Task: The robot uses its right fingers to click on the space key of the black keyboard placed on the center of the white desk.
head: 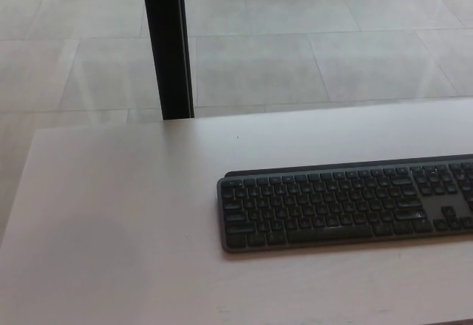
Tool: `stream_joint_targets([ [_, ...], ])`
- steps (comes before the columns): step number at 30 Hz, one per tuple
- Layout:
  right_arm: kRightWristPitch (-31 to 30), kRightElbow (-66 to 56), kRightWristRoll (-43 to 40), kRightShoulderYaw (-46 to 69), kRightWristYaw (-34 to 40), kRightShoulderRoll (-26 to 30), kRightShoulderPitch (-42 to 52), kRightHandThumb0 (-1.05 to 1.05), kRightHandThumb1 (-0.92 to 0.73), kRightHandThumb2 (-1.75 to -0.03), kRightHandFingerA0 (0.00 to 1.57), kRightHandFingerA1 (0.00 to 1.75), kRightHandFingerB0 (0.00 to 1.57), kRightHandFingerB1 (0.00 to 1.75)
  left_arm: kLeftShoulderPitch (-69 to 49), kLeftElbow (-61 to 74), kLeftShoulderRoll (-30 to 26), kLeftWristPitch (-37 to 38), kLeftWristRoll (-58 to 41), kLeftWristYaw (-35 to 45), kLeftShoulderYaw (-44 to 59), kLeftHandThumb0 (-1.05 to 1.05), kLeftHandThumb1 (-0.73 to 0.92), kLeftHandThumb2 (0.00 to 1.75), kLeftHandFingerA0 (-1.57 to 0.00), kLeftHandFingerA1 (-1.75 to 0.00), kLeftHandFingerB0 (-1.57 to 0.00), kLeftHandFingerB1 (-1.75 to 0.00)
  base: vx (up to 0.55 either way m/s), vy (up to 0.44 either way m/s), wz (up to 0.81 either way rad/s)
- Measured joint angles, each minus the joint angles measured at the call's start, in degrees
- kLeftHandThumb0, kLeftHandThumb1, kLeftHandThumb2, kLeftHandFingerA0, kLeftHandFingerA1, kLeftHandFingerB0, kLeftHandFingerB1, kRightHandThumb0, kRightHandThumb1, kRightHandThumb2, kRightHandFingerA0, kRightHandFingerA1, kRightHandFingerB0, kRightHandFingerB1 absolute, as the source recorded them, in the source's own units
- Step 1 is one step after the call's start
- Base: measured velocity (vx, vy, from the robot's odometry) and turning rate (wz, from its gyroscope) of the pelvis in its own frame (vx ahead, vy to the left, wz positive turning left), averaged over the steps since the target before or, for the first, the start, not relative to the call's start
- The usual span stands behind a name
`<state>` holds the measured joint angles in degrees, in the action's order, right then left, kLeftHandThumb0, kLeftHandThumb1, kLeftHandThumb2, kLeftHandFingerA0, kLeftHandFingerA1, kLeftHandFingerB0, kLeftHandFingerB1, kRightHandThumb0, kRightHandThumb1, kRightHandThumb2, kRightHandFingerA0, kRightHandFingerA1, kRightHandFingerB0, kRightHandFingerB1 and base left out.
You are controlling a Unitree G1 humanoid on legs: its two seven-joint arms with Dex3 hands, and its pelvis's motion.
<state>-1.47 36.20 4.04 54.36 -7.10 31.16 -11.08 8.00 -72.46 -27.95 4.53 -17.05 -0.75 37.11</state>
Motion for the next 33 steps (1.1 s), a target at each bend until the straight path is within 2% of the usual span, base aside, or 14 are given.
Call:
stream_joint_targets([
  [7, 0.0, 9.9, -5.2, 10.4, 3.0, -3.5, 1.4, -0.68, -0.56, -0.73, 1.01, 1.1, 0.94, 1.28, -0.7, 0.0, 0.0, 0.0, 0.0, 0.0, 0.0, -0.55, 0.7, 0.61, -0.71, -0.74, -0.61, -0.56, 0.0, 0.0, 0.0],
  [8, 0.0, 11.0, -5.8, 11.5, 3.4, -4.0, 1.4, -0.67, -0.44, -1.03, 1.09, 1.1, 1.08, 1.17, -0.8, 0.0, 0.0, 0.0, 0.0, 0.0, 0.0, -0.55, 0.7, 0.61, -0.71, -0.75, -0.6, -0.55, 0.0, 0.0, 0.0],
  [10, 0.0, 13.0, -7.1, 13.4, 4.1, -4.8, 1.4, -0.67, -0.44, -1.03, 1.09, 1.1, 1.08, 1.17, -0.9, 0.0, 0.0, 0.0, 0.0, 0.0, 0.0, -0.55, 0.7, 0.61, -0.71, -0.75, -0.6, -0.55, 0.0, 0.0, 0.0],
  [11, 0.0, 14.1, -8.0, 14.5, 4.6, -5.4, 1.4, -0.67, -0.54, -0.75, 1.12, 1.13, 0.81, 1.2, -1.0, -0.1, 0.0, 0.0, 0.0, 0.0, 0.1, -0.56, 0.71, 0.61, -0.71, -0.73, -0.59, -0.54, 0.0, 0.0, 0.0],
  [12, 0.1, 15.0, -8.8, 15.4, 5.0, -5.9, 1.4, -0.65, -0.53, -0.74, 1.1, 1.09, 0.97, 1.13, -1.1, -0.1, 0.0, 0.0, 0.0, -0.1, 0.1, -0.55, 0.7, 0.61, -0.72, -0.7, -0.59, -0.53, 0.0, 0.0, 0.0],
  [14, 0.5, 16.6, -10.3, 16.3, 5.8, -7.4, 1.5, -0.63, -0.5, -0.75, 1.05, 1.12, 0.93, 1.11, -1.6, -0.1, 0.0, 0.0, 0.0, -0.1, 0.1, -0.55, 0.7, 0.61, -0.72, -0.71, -0.59, -0.53, 0.0, 0.0, 0.0],
  [15, 0.6, 17.2, -11.0, 16.6, 6.1, -8.1, 1.6, -0.62, -0.51, -0.72, 0.79, 1.07, 0.55, 0.96, -1.7, -0.1, 0.0, 0.0, -0.1, -0.1, 0.1, -0.54, 0.7, 0.61, -0.72, -0.73, -0.6, -0.54, 0.0, 0.0, 0.0],
  [24, 1.5, 21.4, -17.5, 14.6, 8.5, -11.0, 2.3, -0.56, -0.5, -0.72, 0.8, 1.09, 0.64, 1.0, -2.4, -0.7, -0.1, 0.0, -0.2, -0.1, 0.4, -0.54, 0.71, 0.61, -0.69, -0.75, -0.6, -0.55, 0.0, 0.0, 0.0],
  [25, 1.7, 21.7, -18.2, 13.9, 8.7, -11.0, 2.4, -0.59, -0.36, -0.95, 0.83, 0.98, 0.73, 0.94, -2.4, -0.6, -0.1, 0.0, -0.2, -0.1, 0.4, -0.53, 0.71, 0.61, -0.68, -0.7, -0.58, -0.53, 0.0, 0.0, 0.0],
  [27, 1.8, 22.0, -19.3, 12.5, 9.2, -11.1, 2.7, -0.56, -0.47, -0.73, 0.81, 1.07, 0.75, 1.06, -2.4, -0.6, -0.1, 0.0, -0.3, -0.1, 0.5, -0.52, 0.71, 0.61, -0.64, -0.73, -0.55, -0.54, 0.0, 0.0, 0.0],
  [28, 1.9, 22.0, -19.9, 11.9, 9.4, -11.1, 2.8, -0.57, -0.35, -0.95, 0.83, 0.98, 0.77, 0.97, -2.3, -0.6, -0.1, 0.0, -0.5, 0.0, 0.7, -0.53, 0.7, 0.61, -0.67, -0.73, -0.59, -0.55, 0.0, 0.0, 0.0],
  [29, 1.9, 22.1, -20.4, 11.0, 9.6, -11.1, 2.9, -0.57, -0.46, -0.75, 0.83, 1.11, 0.69, 1.04, -2.2, -0.6, -0.2, 0.0, -0.6, 0.1, 0.7, -0.54, 0.7, 0.61, -0.71, -0.74, -0.62, -0.56, 0.0, 0.0, 0.0],
  [31, 1.9, 22.2, -21.1, 9.7, 9.8, -11.1, 3.1, -0.56, -0.44, -0.76, 0.81, 1.13, 0.66, 1.02, -2.2, -0.6, -0.2, 0.0, -0.8, 0.2, 0.7, -0.54, 0.7, 0.61, -0.68, -0.72, -0.59, -0.54, 0.0, 0.0, 0.0],
  [33, 2.0, 22.1, -21.8, 8.5, 10.0, -11.1, 3.5, -0.59, -0.35, -0.95, 0.82, 0.99, 0.67, 0.9, -2.2, -0.6, -0.2, 0.0, -1.0, 0.3, 0.8, -0.56, 0.7, 0.61, -0.68, -0.74, -0.61, -0.55, 0.0, 0.0, 0.0],
])
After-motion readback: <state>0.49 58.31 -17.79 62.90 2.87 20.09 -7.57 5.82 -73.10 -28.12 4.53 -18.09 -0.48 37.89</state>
